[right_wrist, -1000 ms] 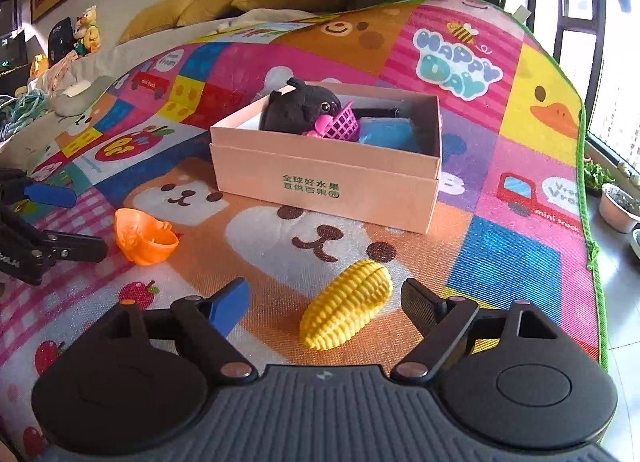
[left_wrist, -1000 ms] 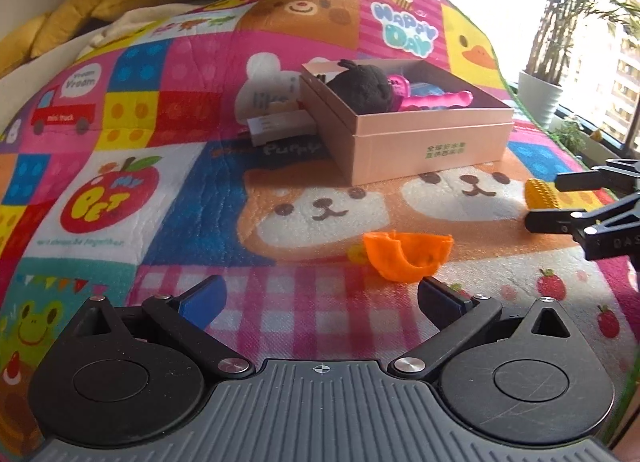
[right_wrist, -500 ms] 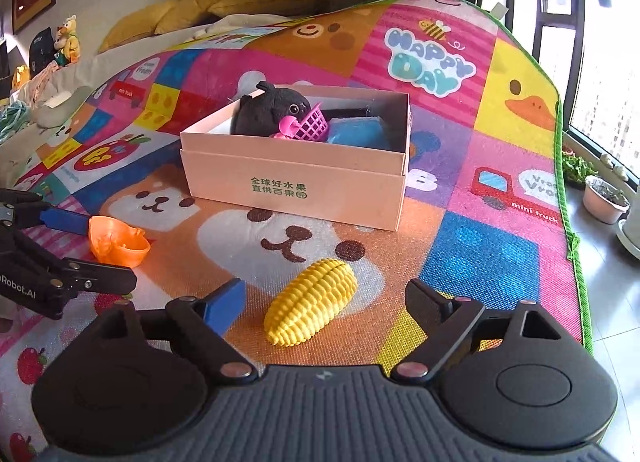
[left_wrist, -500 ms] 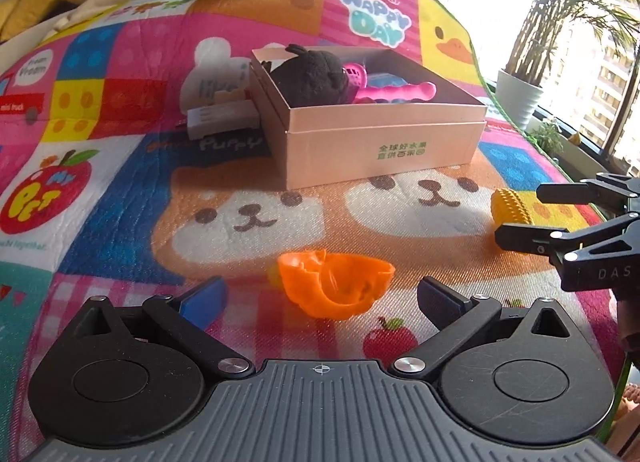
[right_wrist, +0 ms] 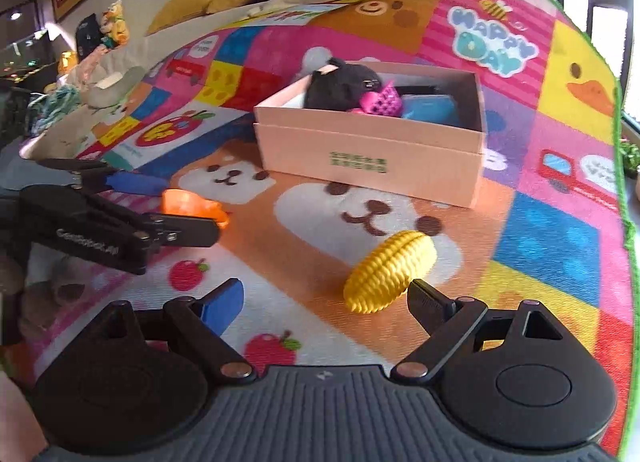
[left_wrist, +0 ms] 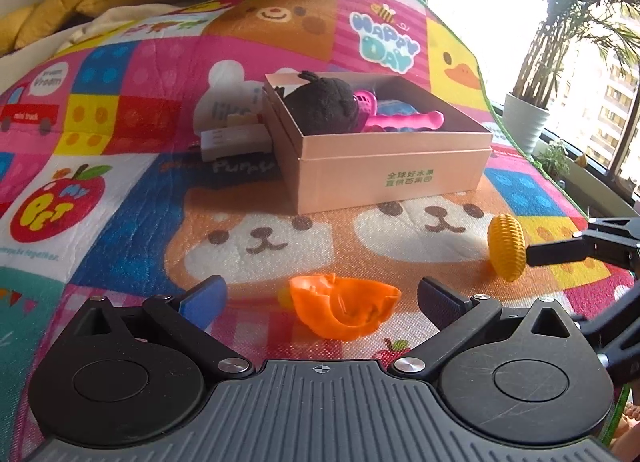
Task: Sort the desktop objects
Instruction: 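Reach the open right tool around the yellow corn toy and close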
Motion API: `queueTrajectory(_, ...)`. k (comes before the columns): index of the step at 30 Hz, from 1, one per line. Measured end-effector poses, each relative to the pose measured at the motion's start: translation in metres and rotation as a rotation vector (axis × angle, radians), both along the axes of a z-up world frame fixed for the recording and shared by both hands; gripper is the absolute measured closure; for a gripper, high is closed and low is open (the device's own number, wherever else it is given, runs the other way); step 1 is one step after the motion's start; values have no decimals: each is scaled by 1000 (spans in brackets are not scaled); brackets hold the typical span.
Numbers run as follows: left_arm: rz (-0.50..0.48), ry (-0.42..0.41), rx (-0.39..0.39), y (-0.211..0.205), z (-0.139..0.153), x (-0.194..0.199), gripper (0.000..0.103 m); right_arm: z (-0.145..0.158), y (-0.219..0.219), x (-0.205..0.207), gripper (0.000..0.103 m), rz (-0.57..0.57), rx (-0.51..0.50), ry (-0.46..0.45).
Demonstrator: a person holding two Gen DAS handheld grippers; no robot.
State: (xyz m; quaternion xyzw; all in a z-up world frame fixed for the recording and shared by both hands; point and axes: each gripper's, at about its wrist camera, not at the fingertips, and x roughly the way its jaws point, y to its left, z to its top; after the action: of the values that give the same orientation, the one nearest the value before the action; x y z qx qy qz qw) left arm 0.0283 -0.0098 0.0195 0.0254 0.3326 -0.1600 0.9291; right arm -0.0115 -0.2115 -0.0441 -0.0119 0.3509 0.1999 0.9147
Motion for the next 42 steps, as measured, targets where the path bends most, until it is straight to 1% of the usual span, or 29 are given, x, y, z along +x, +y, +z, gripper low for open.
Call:
queueTrajectory(2,26,-3,-9,6,2,0,0,3,10,-5,13,63,-2,-21)
queueTrajectory(4,42,-1,-17,12,4,1,0,8,16,-12,13,86,-48,-84)
queueTrajectory(6,51,0,-22,16,4,2,0,13,13,-14,13,57,-91,-133)
queueTrajectory(8,53,1,-26,18,4,1,0,15,7,-8,12,3,-126,-149)
queueTrajectory(10,49,3,-26,19,4,0,0,13,-1,2,12,-52,-140,-133)
queueTrajectory(11,47,4,-25,19,4,0,0,12,-6,8,12,-72,-127,-112)
queueTrajectory(13,43,8,-23,19,2,-2,0,8,-10,17,12,-86,-85,-67)
queueTrajectory(15,41,11,-20,20,2,-4,0,4,-7,21,12,-84,-62,-44)
queueTrajectory(16,37,12,-17,20,2,-5,0,1,-3,22,14,-85,-66,-45)
queueTrajectory(17,31,13,-13,19,1,-6,0,0,1,22,23,-90,-78,-48)
queueTrajectory(18,21,12,-8,19,1,-8,0,-2,4,23,31,-86,-90,-41)
queueTrajectory(19,8,9,-5,18,2,-9,0,-4,7,25,45,-74,-99,-22)
queueTrajectory(20,-5,6,-3,16,2,-11,0,-6,8,26,50,-63,-100,0)
queueTrajectory(22,-36,-3,7,10,2,-14,0,-7,8,23,50,-68,-111,-6)
queueTrajectory(24,-58,-12,22,5,1,-16,0,-5,5,16,50,-67,-107,-6)
queueTrajectory(25,-65,-14,28,2,0,-16,0,-4,3,13,43,-64,-105,-9)
queueTrajectory(26,-70,-13,32,0,0,-16,0,-3,2,8,30,-56,-110,-17)
queueTrajectory(27,-71,-11,31,-1,-1,-15,0,-1,1,2,22,-48,-120,-35)
queueTrajectory(28,-71,-9,30,-2,-2,-14,0,0,0,-4,13,-42,-131,-54)
queueTrajectory(29,-69,-6,29,-3,-3,-14,0,1,0,-9,10,-32,-147,-72)
queueTrajectory(31,-65,-2,28,-4,-4,-13,0,0,1,-16,10,-10,-195,-92)
queueTrajectory(33,-62,2,26,-4,-5,-13,0,0,1,-17,10,-24,-262,-118)
queueTrajectory(36,-57,7,21,-4,-6,-13,0,-4,-3,-14,10,-95,-386,-177)
queueTrajectory(38,-52,14,17,-4,-8,-13,0,-6,-6,-11,10,-143,-442,-202)
queueTrajectory(39,-50,18,16,-3,-9,-12,0,-6,-9,-9,10,-154,-434,-198)
queueTrajectory(40,-46,21,14,-3,-10,-12,0,-4,-12,-8,10,-157,-404,-184)
queueTrajectory(42,-42,29,14,-3,-13,-12,0,0,-18,-6,10,-142,-299,-143)
